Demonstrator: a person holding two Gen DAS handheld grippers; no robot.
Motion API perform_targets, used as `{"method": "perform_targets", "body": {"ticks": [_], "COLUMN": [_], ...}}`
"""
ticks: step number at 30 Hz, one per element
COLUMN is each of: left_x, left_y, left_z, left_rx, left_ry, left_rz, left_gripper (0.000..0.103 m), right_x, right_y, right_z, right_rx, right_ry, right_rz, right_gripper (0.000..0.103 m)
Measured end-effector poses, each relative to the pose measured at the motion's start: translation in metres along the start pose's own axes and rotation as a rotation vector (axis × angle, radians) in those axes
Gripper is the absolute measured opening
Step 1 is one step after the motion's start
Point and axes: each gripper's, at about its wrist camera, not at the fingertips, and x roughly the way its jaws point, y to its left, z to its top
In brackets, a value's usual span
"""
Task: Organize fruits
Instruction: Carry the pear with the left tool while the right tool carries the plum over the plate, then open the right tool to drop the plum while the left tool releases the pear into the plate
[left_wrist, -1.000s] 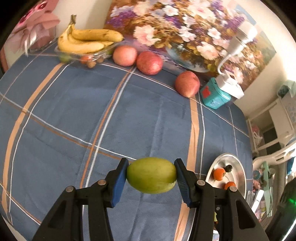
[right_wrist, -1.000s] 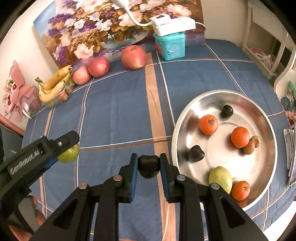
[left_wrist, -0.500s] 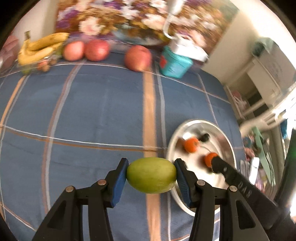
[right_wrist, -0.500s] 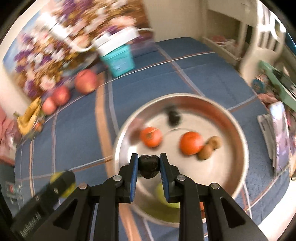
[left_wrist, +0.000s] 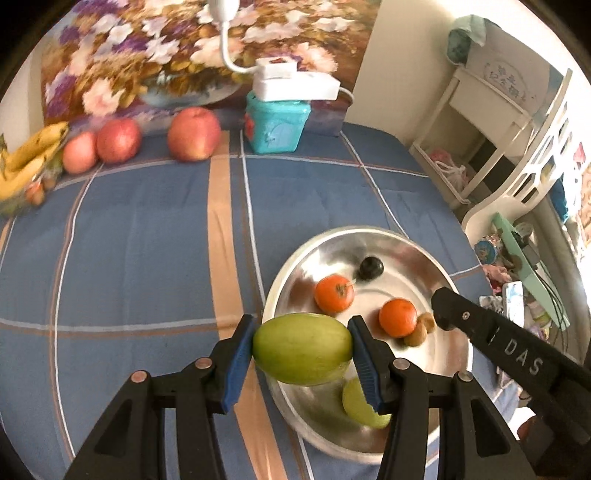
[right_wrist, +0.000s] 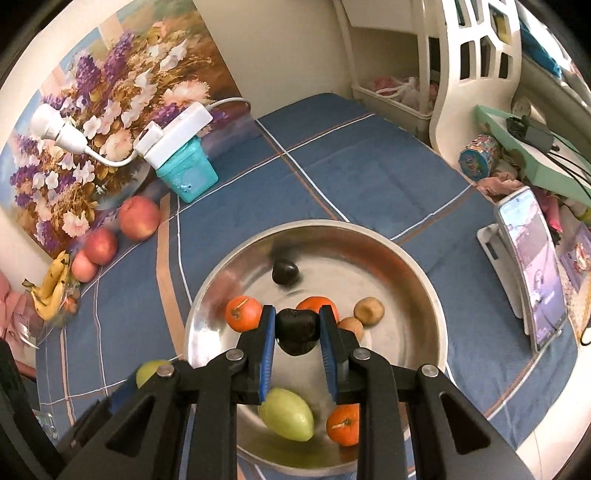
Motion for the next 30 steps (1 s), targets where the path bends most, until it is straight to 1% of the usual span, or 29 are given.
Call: {"method": "perform_targets", "body": {"ticks": [2,6,15,17,19,22,25,28,30], "left_x": [0.004,0.013,0.031,0.034,0.037,0.042,0.042,0.041,0.04], "left_y": [-0.002,-0.005,-0.009,-0.01,-0.01,-0.009,-0.009,-0.008,-0.007], "left_z": [0.003,0.007,0.009,0.009,0.009,0.008,0.008,0.007,0.007], "left_rx": [0.016,0.038,0.03,0.028,0.028,0.027,0.029,0.027,0.026], "left_ry": [-0.015,-0.025,0.001,0.007,0.013,0.03,0.032,0.036,0.041], "left_rz": [-0.002,-0.013,-0.033,-0.041,-0.045,-0.039,-0.042,-0.048,-0.048], "left_gripper": [0.054,0.054,0.054,0.054,0.054,0.054,0.054,0.055,0.056], "right_x": [0.003,0.008,0.021,0.026,0.034,0.039,0.039,0.038,0.037], "right_y": [0.0,0.002,0.005,0.006,0.005,0.005,0.006,0.007,0.009], "right_z": [0.002,0.007,0.011,0.011,0.01,0.009,0.009,0.009,0.009], "right_rx": [-0.012,-0.032,-0.051,-0.054,-0.049,-0.042,-0.043,-0.049,-0.057], "right_ry": [-0.031,-0.063,-0.078,-0.072,-0.045,-0.024,-0.025,-0.025,-0.025], "right_rz": [0.004,0.005,0.01,0.007,0.004,0.012,0.011,0.004,0.004], "right_gripper": [0.025,0.025,0.025,0.025,0.025,0.026,0.026,0.035,0.035]}}
